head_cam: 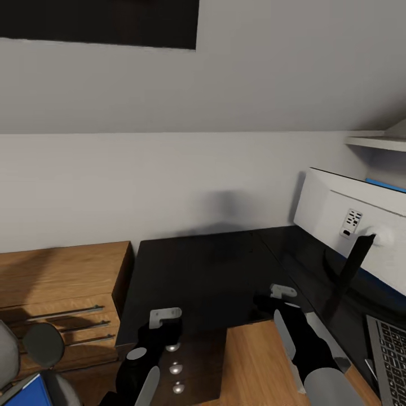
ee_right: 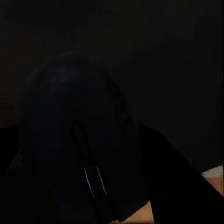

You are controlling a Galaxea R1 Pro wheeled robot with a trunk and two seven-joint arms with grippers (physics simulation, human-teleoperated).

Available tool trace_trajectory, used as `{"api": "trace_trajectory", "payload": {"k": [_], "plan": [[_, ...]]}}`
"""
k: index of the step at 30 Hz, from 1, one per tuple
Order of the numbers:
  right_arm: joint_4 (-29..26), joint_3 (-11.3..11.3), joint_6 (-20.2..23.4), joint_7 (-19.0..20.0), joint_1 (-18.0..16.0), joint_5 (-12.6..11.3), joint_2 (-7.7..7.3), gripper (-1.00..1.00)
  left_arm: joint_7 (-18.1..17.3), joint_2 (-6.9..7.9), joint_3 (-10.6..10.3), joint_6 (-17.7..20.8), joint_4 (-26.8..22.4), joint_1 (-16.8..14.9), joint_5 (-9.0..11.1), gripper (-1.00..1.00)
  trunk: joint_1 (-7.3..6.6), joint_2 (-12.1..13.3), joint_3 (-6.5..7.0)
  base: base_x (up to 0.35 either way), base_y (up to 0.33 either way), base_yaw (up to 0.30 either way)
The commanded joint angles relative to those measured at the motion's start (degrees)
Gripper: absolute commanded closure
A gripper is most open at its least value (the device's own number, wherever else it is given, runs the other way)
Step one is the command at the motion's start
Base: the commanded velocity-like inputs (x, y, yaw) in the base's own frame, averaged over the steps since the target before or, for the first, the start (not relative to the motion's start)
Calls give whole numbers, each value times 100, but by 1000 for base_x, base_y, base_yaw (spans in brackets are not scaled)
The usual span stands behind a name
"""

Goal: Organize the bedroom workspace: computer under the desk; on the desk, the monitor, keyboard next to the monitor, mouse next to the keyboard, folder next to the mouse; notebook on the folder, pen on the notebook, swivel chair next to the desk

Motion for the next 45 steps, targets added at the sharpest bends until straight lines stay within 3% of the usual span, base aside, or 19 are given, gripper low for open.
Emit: {"api": "trace_trajectory", "payload": {"k": [1, 12, 19, 27, 34, 38, 45], "plan": [[-8, -7, 19, -41, -4, -76, 4, 100, 55, 2, -8, 14, -7, -4, 61, -100, 0, -4, -11, -7, 2, -78], [-8, -4, 20, -36, -4, -80, 6, 100, 55, 2, -7, 14, -7, -4, 61, -100, 0, -4, -21, -1, 0, -17], [-8, 285, 21, -37, -3, -97, 4, 100, 60, 2, -9, -3, -8, 12, 53, -100, 0, -4, -21, 0, 0, 7], [3, 305, 19, -36, 3, -102, 4, 100, 64, 2, -11, -33, -62, 71, 49, -100, 0, -4, -21, 0, 0, 190], [9, 318, 19, -36, 7, -102, 11, 100, 305, 17, -623, -276, -96, 191, 43, -100, 0, -4, -21, 0, 0, 255], [17, 317, 15, -40, 32, -86, 98, 100, 547, 56, -715, -428, -129, 210, 50, -100, 0, -4, -23, 0, 0, 257], [26, 398, 19, -45, 40, -76, 199, 100, 617, 89, -731, -469, -144, 215, 67, -100, 0, -4, -38, 0, 0, 171]]}}
